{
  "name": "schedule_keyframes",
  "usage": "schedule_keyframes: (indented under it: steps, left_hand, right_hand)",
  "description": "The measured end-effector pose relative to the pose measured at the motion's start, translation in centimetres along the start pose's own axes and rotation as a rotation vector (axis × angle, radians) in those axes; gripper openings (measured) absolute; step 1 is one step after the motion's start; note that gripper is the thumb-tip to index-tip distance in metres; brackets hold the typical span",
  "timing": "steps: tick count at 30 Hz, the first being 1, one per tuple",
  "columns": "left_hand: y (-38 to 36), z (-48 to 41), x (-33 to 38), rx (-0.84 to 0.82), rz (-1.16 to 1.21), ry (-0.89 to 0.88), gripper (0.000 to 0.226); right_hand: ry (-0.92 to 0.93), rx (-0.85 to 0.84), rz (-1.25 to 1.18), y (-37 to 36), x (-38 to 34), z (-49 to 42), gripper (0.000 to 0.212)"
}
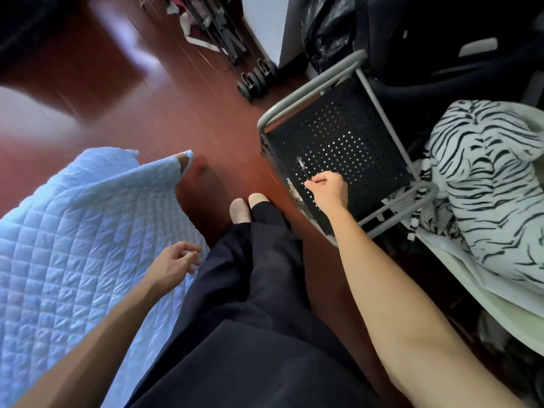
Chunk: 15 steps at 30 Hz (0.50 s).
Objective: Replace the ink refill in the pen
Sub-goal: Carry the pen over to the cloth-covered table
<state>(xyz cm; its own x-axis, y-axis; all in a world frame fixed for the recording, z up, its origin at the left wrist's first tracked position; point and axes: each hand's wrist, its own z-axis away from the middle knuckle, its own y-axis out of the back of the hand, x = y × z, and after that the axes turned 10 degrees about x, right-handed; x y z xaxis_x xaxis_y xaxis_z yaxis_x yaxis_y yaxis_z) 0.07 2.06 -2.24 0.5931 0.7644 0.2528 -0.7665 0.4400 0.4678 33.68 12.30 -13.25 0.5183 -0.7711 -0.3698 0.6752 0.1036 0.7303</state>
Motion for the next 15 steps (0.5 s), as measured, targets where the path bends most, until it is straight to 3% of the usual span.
schedule_keyframes:
  steps: [9, 15]
  left_hand:
    - [1.7, 4.5, -4.9, 0.092, 0.226, 0.028, 0.023]
    - [2.1, 8.1, -9.5, 0.154, 0.389, 0.097, 0.019]
  right_hand:
    - [0.301, -0.088, 0.06, 3.9, -3.2, 10.1, 0.013]
    - [0.431, -0.248, 0.042, 3.7, -5.3, 14.0, 0.012]
